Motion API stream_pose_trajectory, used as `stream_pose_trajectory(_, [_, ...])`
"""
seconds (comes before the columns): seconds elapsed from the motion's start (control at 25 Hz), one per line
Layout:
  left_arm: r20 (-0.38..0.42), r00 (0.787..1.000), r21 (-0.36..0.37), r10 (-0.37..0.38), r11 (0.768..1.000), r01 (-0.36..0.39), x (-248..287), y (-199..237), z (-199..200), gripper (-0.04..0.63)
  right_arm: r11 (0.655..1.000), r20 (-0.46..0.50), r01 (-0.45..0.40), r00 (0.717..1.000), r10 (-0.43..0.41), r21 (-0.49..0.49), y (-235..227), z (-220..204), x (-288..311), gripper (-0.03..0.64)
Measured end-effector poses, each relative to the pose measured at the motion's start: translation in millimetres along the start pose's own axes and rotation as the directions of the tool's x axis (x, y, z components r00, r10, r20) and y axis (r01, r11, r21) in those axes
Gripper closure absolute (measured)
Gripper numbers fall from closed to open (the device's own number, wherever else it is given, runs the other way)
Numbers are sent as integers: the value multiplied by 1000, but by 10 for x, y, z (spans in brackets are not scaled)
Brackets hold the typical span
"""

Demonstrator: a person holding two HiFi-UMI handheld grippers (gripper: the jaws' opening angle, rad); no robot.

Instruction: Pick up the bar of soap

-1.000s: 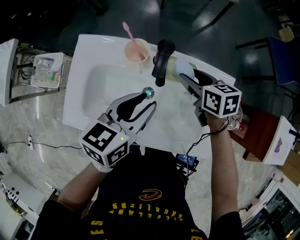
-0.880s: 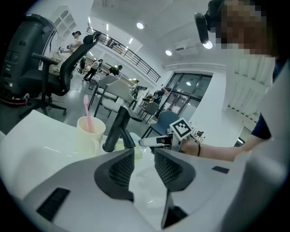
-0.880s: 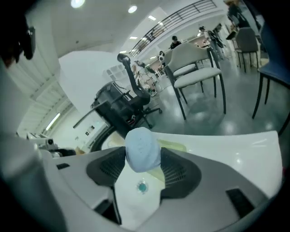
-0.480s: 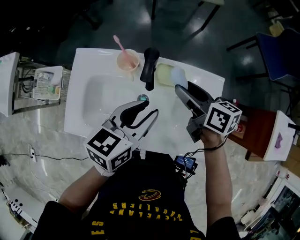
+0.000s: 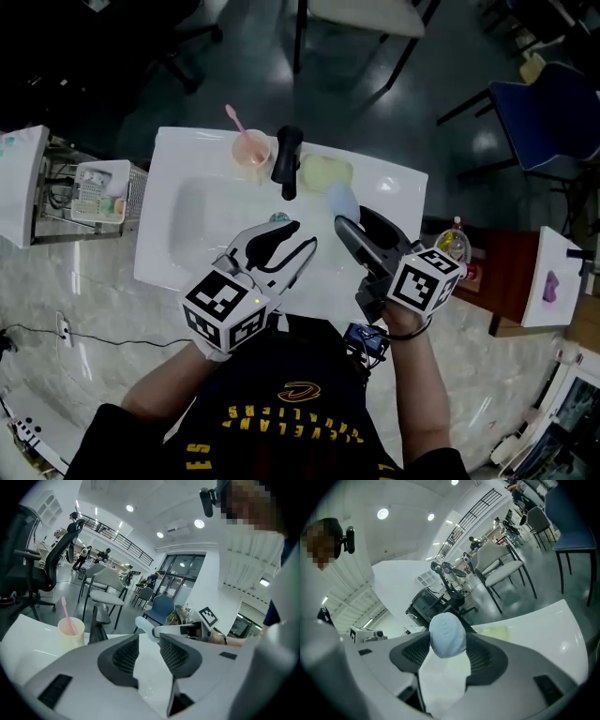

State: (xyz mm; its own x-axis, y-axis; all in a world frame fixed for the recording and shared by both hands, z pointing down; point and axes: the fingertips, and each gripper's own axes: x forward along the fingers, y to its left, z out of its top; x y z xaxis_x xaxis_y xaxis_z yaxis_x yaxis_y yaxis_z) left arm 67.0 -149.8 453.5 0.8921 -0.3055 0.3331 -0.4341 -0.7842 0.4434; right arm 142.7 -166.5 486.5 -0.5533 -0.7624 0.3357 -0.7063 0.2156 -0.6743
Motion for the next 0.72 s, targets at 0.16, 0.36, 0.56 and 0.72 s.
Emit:
stream_pose_trajectory(0.16, [17,1000,8,-6,1000,6,-20,-118,88,446,1000,35,-12,999,12,-8,177,91,-132,359])
stream_pose_trajectory(0.36, [53,998,44,-19,999,17,-48,-247,262,446,999,84,-27,996,29,-35,426,247,-260,359])
stream_pose_trajectory(0.56, [73,997,77,-29,997,24,-150,-351,410,446,998,123,-30,992,37,-55,620,287,-465,359])
stream_pose_trajectory(0.72, [98,995,109,-37,994,26,-195,-418,584,446,997,166,-24,985,36,-75,728,458,-631,359])
